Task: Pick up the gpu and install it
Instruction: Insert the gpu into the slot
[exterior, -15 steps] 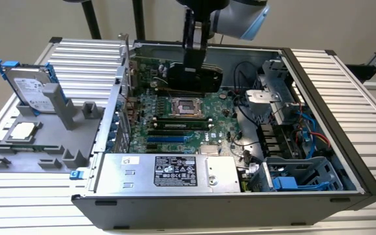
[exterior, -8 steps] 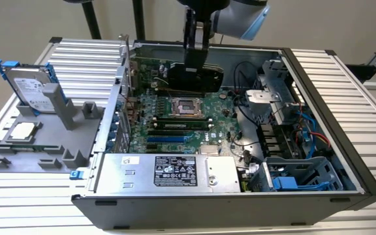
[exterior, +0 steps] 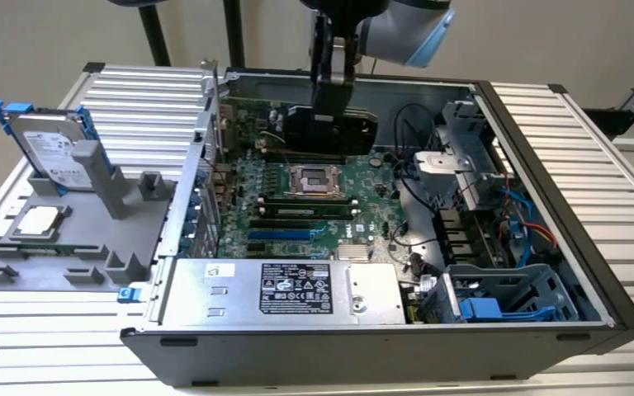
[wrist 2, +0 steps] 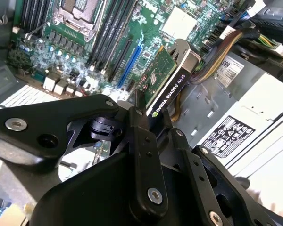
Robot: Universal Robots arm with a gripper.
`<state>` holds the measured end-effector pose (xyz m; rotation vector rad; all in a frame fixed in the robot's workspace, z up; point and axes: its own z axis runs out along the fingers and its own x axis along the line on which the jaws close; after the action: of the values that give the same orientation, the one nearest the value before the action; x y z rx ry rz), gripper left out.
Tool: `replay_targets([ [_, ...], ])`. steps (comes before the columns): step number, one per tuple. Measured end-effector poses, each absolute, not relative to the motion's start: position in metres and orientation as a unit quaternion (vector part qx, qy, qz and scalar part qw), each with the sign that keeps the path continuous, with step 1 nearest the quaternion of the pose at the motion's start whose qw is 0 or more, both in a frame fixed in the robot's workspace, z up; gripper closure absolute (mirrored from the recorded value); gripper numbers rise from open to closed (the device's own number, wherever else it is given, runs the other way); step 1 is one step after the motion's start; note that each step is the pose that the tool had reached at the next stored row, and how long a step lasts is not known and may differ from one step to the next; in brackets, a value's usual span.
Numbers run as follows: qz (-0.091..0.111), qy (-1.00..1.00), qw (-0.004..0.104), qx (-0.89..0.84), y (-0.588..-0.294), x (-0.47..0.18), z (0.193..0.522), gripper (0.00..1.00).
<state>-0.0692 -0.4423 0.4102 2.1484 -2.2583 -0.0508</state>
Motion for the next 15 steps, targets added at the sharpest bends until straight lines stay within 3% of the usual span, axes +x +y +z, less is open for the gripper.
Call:
replay_targets([
  [15, -0.016, -0.715, 0.012, 0.699, -0.4423, -0.0682, 0.4102, 1.0],
])
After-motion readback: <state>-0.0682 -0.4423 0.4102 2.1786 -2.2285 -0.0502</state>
